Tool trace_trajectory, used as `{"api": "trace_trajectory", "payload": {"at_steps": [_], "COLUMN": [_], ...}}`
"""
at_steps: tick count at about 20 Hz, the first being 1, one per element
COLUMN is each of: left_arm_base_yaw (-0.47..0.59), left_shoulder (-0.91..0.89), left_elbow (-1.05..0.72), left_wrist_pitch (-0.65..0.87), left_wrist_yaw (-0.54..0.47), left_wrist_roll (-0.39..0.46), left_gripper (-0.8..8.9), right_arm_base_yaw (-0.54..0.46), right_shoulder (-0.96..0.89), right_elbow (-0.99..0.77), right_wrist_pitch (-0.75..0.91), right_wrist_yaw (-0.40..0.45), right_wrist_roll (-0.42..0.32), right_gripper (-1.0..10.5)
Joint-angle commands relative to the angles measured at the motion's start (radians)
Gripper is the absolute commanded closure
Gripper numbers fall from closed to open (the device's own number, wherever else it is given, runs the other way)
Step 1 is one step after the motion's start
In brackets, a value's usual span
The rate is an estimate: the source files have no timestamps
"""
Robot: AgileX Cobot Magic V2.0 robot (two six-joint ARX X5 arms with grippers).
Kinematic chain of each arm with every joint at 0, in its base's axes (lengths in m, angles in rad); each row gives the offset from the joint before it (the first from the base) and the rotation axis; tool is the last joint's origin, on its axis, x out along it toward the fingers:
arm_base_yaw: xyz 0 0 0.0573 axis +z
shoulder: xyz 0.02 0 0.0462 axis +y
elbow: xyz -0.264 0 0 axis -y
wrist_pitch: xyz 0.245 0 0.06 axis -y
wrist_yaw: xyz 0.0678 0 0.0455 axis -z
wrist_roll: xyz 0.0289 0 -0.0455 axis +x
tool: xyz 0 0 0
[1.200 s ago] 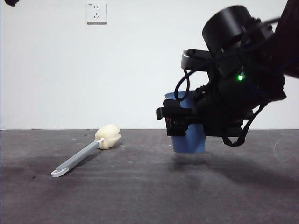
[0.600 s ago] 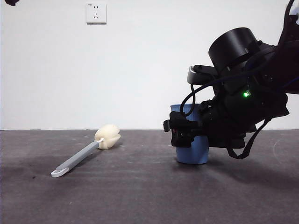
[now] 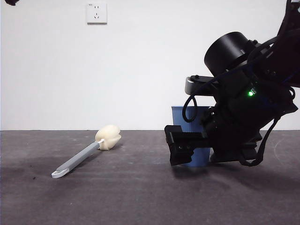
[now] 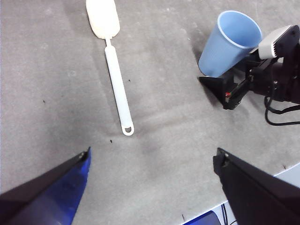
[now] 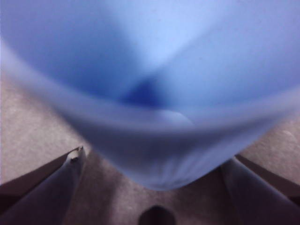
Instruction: Pick up the cup brush,pick up the cup,insert the brush into the cup,clean the cup,put the cup brush back,put the cup back to the fixed position on the table
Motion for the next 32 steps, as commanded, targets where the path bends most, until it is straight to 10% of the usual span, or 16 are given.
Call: {"api": "trace_trajectory", "payload": {"at_steps": [1,10,19,32], "left_arm_base_yaw": [0.001,0.001,0.001,0.001], "left_shoulder": [-0.003,-0.003,-0.003,-0.003], "left_elbow": [0.0,0.0,0.0,0.0], "left_wrist_pitch": [-0.005,-0.008,-0.042,-0.071], "left_wrist_yaw": [-0.001,-0.001,0.03,0.162], "left_wrist_roll": [0.011,0.013,0.108,0.193], "left_gripper": [3.73,3.73,3.76,3.78], "right_arm_base_yaw": [0.0,0.001,0.001,0.001], "right_shoulder": [-0.016,-0.361,-0.882,-1.002], "right_elbow": [-0.022,-0.022,0.035,0.451], "right_wrist_pitch": [-0.065,-0.563,-1.125,-1.579], "right_wrist_yaw": [-0.005,-0.066,-0.424,-0.422], "right_wrist_roll": [0.049,0.092,0.092,-0.007], "right_gripper": [4.6,4.6,4.7,4.8]}}
